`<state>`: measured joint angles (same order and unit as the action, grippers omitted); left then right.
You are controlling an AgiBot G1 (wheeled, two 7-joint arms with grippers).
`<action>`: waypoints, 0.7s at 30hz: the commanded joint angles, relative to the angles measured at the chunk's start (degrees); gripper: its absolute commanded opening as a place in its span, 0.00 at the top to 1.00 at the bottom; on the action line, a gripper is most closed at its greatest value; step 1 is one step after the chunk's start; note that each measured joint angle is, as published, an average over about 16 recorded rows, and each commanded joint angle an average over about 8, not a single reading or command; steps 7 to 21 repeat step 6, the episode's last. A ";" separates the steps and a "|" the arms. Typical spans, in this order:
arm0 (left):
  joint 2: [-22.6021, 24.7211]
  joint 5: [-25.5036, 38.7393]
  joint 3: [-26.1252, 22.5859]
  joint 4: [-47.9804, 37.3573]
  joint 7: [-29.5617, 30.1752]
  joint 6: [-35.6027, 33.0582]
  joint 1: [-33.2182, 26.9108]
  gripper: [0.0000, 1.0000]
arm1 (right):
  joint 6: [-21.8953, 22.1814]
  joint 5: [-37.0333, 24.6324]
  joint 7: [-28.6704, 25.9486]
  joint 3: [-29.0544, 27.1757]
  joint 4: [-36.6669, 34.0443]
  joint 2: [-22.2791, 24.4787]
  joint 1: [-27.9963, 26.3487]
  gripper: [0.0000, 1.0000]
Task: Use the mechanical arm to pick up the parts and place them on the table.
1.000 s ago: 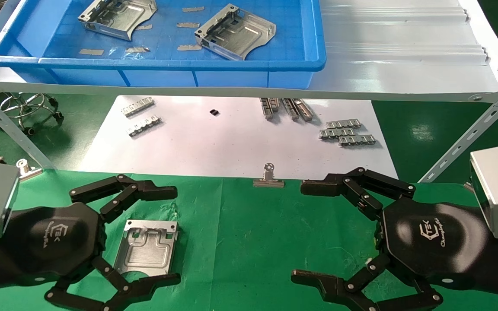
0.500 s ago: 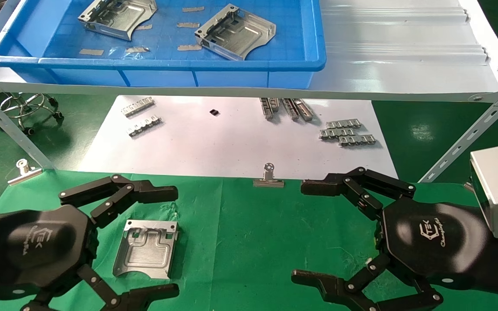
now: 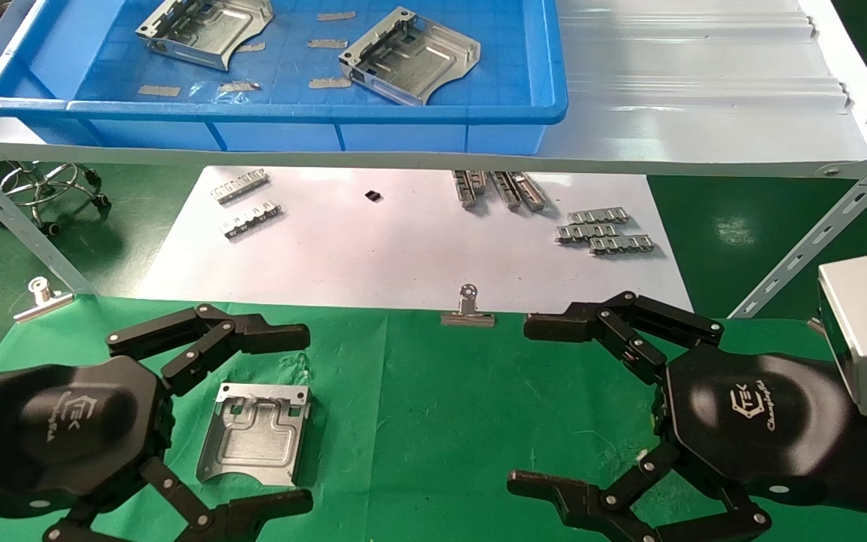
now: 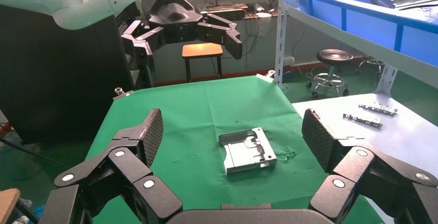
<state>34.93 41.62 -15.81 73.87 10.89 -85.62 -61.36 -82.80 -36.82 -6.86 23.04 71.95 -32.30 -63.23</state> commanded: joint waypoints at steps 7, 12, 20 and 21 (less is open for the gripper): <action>0.04 0.12 -0.11 -0.18 -0.11 -0.03 -0.11 0.00 | 0.00 0.00 0.00 0.00 0.00 0.00 0.00 0.00; 0.04 0.12 -0.11 -0.18 -0.11 -0.03 -0.11 0.00 | 0.00 0.00 0.00 0.00 0.00 0.00 0.00 0.00; 0.04 0.12 -0.11 -0.18 -0.11 -0.03 -0.11 0.00 | 0.00 0.00 0.00 0.00 0.00 0.00 0.00 0.00; 0.04 0.12 -0.11 -0.18 -0.11 -0.03 -0.11 0.00 | 0.00 0.00 0.00 0.00 0.00 0.00 0.00 0.00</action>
